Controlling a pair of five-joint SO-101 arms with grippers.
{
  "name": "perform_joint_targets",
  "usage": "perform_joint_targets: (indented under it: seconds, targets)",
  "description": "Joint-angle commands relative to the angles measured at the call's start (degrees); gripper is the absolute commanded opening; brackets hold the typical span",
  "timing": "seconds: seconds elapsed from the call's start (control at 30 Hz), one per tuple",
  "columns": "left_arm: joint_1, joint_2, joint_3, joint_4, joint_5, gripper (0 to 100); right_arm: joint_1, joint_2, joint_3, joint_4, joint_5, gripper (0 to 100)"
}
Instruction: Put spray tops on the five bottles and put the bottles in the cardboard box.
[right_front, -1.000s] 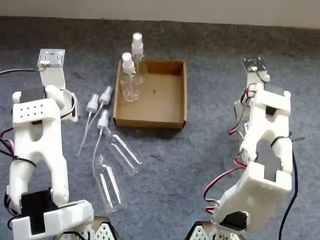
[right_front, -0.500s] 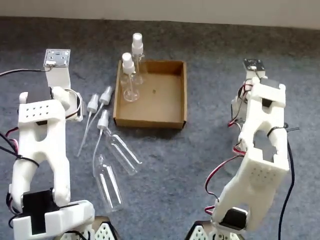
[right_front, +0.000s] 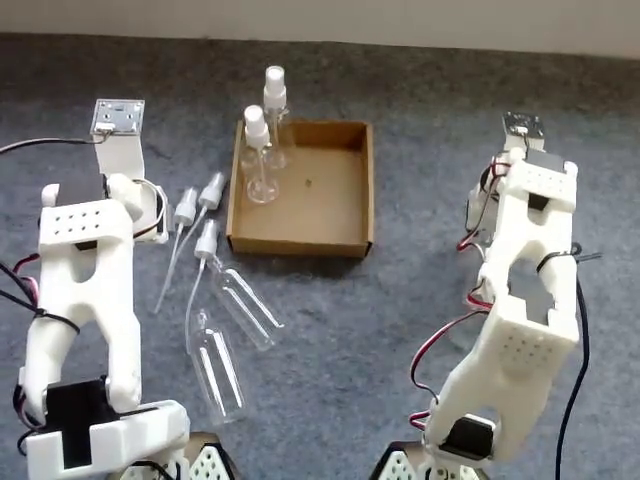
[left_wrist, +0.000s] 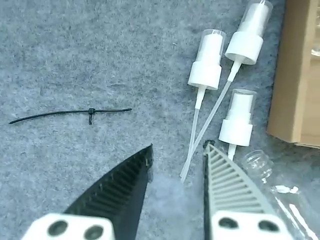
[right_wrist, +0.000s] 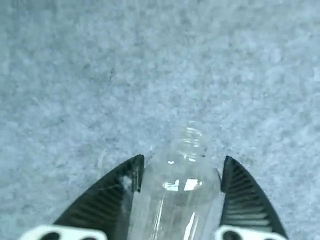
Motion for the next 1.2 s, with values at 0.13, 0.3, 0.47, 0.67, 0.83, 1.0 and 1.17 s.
perform_joint_targets:
  seconds: [0.13,0.3,0.47,0.67,0.83,1.0,1.17]
  targets:
    - [1.01,-2.86,-0.31,-0.70,0.35,16,0.57,-0.92,-3.12,0.31,-0.53,14.1]
    - [0.84,-2.86,-4.18,-0.35,0.35,16,-1.89,-3.82,-10.95,1.80,5.45,8.0]
    - [0.66,-1.01,-10.51,-0.26,0.35,16,-6.64,-7.25,-19.91,8.92,10.55,7.7]
    - [-1.89,11.38,-24.04,0.00,0.62,16,-12.35,-13.76,-23.78,12.26,16.35,7.7]
    - [-1.80,27.21,-42.95,9.41,0.70,16,-15.96,-21.67,-23.60,17.63,11.25,7.7]
    - [-1.01,42.24,-61.32,14.95,0.44,16,-20.26,-29.76,-14.90,14.90,10.11,7.7]
    - [1.36,55.16,-75.74,21.36,-2.02,16,-23.34,-43.38,6.46,5.05,9.14,7.7]
